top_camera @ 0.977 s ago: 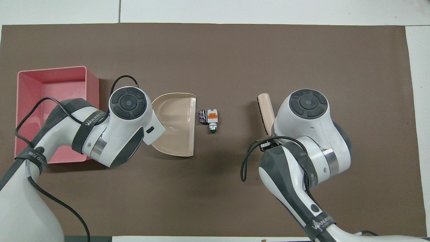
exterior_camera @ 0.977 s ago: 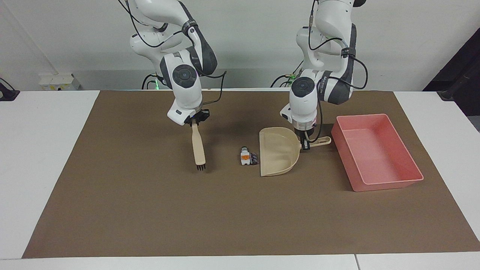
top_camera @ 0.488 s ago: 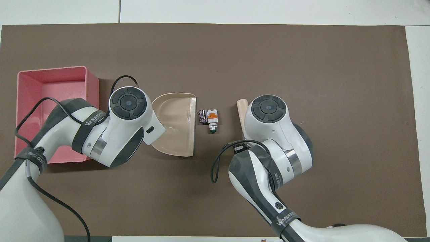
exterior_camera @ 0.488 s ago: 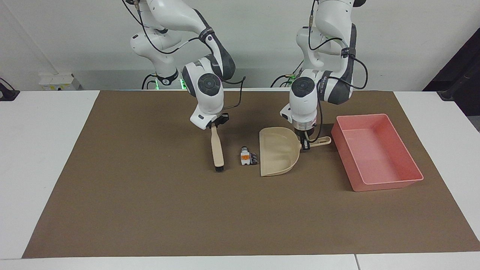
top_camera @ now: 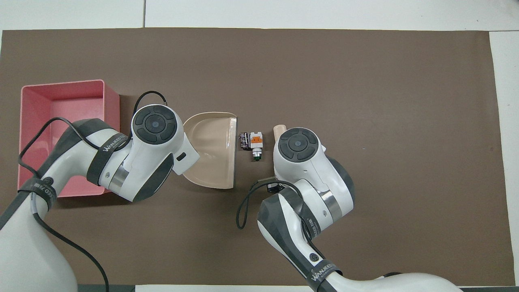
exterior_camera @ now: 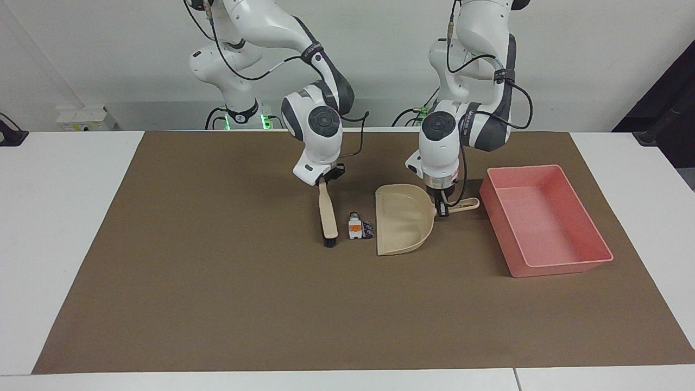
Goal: Clean e-waste and dump in bin
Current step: 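Carry the brush with the right gripper toward the e-waste, then sweep the e-waste into the dustpan with the right gripper's brush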
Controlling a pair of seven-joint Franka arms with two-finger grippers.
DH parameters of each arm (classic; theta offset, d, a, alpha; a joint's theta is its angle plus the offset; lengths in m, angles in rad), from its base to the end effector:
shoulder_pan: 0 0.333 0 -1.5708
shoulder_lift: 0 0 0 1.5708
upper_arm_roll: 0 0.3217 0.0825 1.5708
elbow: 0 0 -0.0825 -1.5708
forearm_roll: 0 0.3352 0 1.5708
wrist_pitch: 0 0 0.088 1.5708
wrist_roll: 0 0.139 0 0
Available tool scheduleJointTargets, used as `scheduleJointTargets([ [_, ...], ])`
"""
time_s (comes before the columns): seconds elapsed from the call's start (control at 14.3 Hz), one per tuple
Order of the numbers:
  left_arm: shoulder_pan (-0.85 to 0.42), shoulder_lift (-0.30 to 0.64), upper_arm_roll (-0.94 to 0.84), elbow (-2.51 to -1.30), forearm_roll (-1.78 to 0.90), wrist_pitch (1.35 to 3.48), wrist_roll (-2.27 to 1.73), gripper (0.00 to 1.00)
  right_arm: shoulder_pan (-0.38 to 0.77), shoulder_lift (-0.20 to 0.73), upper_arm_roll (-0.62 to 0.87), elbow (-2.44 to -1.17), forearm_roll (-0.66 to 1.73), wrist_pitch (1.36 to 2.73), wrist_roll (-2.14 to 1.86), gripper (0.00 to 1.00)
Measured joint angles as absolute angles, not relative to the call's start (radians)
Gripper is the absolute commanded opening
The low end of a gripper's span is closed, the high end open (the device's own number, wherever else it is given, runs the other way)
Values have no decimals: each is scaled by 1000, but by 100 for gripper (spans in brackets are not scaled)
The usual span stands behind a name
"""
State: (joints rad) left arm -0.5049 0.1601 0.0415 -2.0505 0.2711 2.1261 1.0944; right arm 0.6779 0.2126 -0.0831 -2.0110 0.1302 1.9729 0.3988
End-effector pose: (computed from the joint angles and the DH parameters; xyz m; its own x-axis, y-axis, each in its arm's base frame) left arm 0.4811 -0.2194 0.3599 -0.1345 -0.9607 -0.2427 -0.9899 0.1416 -0.0120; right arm 0.4201 0.3001 0.3363 0.9570 0.1224 -0.2629 0.1316 -0.9911 0.0176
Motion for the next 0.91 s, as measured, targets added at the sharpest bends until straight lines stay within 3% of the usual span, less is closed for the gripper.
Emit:
scheduleJointTargets([
  [0.91, -505, 160, 42, -2051, 271, 2126, 1094, 0, 682, 325, -13, -1866, 235, 2023, 520, 0],
])
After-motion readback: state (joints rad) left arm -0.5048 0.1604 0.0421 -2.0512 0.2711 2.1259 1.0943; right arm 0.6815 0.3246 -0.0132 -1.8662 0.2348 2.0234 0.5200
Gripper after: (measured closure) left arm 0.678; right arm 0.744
